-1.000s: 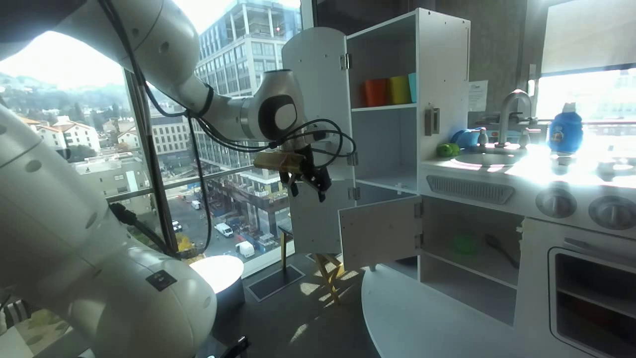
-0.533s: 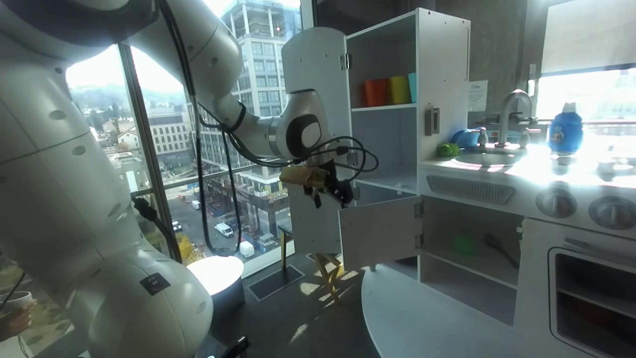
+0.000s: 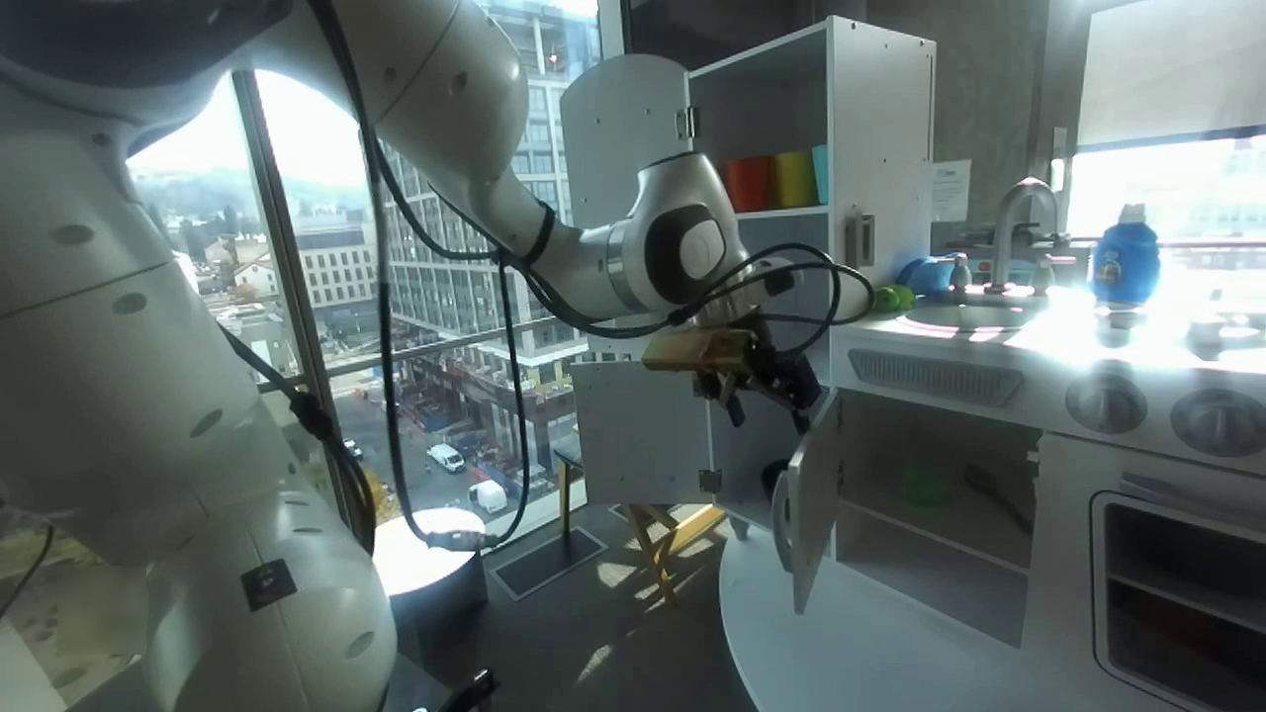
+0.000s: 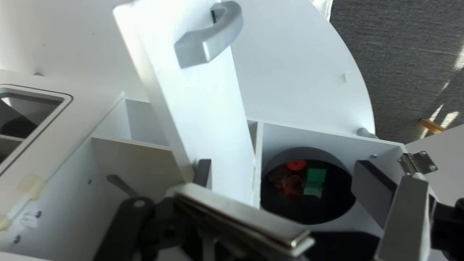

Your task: Push closed the far right bottom cabinet door, push closed the cabinet door under the sink, close the bottom refrigerator door, close the top refrigerator door

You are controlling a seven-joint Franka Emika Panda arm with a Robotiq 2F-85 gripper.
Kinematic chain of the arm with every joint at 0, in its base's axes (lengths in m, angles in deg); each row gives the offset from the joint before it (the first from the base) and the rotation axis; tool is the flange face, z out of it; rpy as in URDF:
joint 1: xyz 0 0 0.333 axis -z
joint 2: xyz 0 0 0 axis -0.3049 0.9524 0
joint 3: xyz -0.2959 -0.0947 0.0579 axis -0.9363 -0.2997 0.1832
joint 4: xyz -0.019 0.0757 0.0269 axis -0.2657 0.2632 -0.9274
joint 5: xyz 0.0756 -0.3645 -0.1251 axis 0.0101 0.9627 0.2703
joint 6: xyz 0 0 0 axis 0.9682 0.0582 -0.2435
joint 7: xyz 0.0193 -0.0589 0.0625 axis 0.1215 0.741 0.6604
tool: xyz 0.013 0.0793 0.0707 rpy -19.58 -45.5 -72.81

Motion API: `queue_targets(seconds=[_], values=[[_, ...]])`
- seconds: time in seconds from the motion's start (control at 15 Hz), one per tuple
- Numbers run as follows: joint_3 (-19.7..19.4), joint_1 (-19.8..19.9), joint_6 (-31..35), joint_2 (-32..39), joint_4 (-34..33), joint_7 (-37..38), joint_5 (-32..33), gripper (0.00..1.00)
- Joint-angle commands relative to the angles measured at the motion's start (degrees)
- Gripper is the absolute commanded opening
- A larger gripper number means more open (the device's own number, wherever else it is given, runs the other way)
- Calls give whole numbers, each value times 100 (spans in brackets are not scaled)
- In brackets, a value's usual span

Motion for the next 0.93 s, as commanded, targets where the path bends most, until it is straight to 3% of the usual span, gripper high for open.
queue_targets(seconds=[0.0, 0.13, 0.47, 0.67, 0.87], values=[[-195, 504, 297, 226, -166, 438, 684, 100], [-338, 655, 443, 365, -337, 638, 709, 100], [-503, 597, 385, -6, -360, 568, 293, 100], [-427, 784, 430, -182, -121, 908, 680, 100], [-534, 589, -184, -713, 316, 315, 285, 100]])
